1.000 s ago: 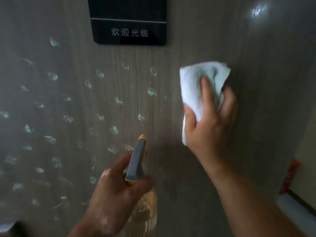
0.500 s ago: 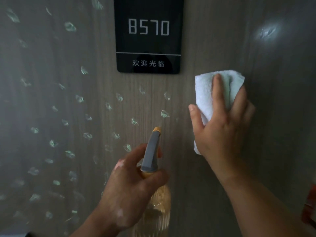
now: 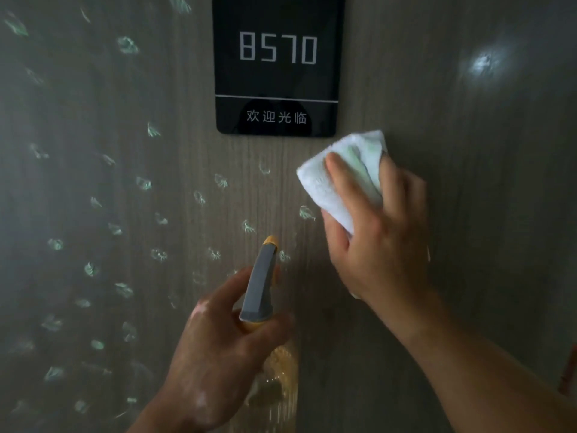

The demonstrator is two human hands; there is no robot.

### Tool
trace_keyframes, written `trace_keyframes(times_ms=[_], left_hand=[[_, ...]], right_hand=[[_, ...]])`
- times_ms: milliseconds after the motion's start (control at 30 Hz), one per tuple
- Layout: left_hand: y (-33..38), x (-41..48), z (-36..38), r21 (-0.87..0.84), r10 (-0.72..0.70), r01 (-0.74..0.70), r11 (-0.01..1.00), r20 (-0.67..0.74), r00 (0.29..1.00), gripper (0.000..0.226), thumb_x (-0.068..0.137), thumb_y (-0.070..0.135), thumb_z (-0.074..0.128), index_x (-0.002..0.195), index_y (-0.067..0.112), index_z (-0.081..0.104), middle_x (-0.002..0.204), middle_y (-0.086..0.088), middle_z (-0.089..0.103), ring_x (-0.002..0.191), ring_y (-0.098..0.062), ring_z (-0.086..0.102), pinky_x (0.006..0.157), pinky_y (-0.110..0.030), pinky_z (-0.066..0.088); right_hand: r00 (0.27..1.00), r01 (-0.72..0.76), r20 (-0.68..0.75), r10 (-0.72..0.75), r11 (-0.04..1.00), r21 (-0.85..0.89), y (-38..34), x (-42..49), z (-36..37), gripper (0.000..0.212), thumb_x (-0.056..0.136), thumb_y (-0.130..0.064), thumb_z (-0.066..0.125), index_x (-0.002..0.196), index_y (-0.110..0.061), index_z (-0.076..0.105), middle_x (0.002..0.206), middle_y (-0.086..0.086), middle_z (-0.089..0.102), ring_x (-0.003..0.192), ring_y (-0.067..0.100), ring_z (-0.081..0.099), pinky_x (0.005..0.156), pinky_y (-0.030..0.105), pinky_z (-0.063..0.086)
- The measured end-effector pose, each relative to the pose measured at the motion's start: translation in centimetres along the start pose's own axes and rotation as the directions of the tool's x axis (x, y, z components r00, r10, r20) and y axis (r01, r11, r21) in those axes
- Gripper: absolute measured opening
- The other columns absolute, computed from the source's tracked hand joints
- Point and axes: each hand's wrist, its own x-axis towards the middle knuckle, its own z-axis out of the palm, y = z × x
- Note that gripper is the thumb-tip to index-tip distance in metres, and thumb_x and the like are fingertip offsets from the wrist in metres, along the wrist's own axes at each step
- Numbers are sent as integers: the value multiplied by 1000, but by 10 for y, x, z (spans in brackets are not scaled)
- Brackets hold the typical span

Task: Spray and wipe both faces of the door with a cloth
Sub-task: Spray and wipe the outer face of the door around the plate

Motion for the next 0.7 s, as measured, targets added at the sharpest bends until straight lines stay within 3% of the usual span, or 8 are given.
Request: trace_keyframes(times_ms=[67, 133, 200, 333, 467, 533, 633, 700], left_hand=[[-1, 3, 0, -17, 10, -10, 1000, -1, 1000, 41, 66, 32, 85, 104, 42, 73, 88, 13, 77, 73, -8, 73, 57, -18, 55], [-3, 7, -1, -14, 23, -23, 1000, -20, 1000, 43, 61, 32, 82, 102, 44, 73, 86, 9, 78, 73, -10, 73, 63, -24, 57], [-6, 7, -4, -6, 20, -21, 1000, -41, 999, 46, 58, 32, 79, 101, 47, 73, 85, 7, 78, 74, -12, 74, 71, -35, 60], [-12, 1, -14, -11, 2, -3, 1000, -49, 999, 51, 55, 41, 78, 105, 51, 72, 86, 6, 79, 77, -11, 75, 76, -42, 60], [-16, -5, -19, 24, -18, 19, 1000, -33, 999, 49, 58, 37, 76, 104, 48, 70, 84, 9, 77, 67, -10, 72, 66, -35, 57], [-17, -8, -18, 40, -27, 28, 999, -16, 999, 48, 54, 42, 74, 102, 47, 70, 79, 2, 75, 61, -13, 68, 61, -34, 54], [-22, -10, -19, 43, -48, 48, 998, -13, 999, 48, 56, 40, 75, 102, 51, 69, 73, -1, 72, 55, -8, 63, 55, -22, 50], [-25, -12, -20, 50, -60, 60, 997, -10, 998, 45, 60, 35, 76, 102, 49, 70, 76, -2, 74, 60, -13, 68, 59, -28, 55]], right_hand=[[1000, -21, -17, 21, 1000, 8, -8, 15, 4, 54, 98, -34, 63, 151, -28, 53, 147, 16, 50, 115, 38, 47, 96, 51, 45], [999, -22, -25, 23, 1000, 16, -12, 11, 6, 54, 97, -31, 64, 150, -28, 54, 145, 15, 51, 114, 38, 47, 96, 51, 44], [999, 40, 24, -41, 999, 32, -12, -18, 7, 55, 95, -29, 66, 149, -29, 55, 143, 13, 48, 114, 40, 46, 95, 51, 44], [970, 189, 146, -193, 981, 41, -5, -86, 4, 49, 98, -33, 57, 147, -34, 56, 138, 10, 43, 111, 41, 46, 88, 56, 49], [984, 165, 65, -168, 985, 53, -5, -60, 8, 48, 98, -29, 61, 146, -30, 59, 139, 12, 46, 109, 42, 48, 90, 56, 48], [993, 116, 14, -117, 992, 53, -11, -27, 10, 50, 97, -26, 65, 147, -27, 59, 140, 16, 52, 108, 42, 49, 92, 54, 47], [998, 50, -42, -49, 998, 22, -17, 11, 13, 50, 99, -27, 62, 148, -27, 56, 145, 16, 54, 111, 39, 49, 94, 50, 46], [998, 54, -42, -53, 998, 16, -19, 3, 15, 49, 99, -25, 61, 148, -29, 56, 145, 14, 53, 112, 39, 48, 95, 49, 45]])
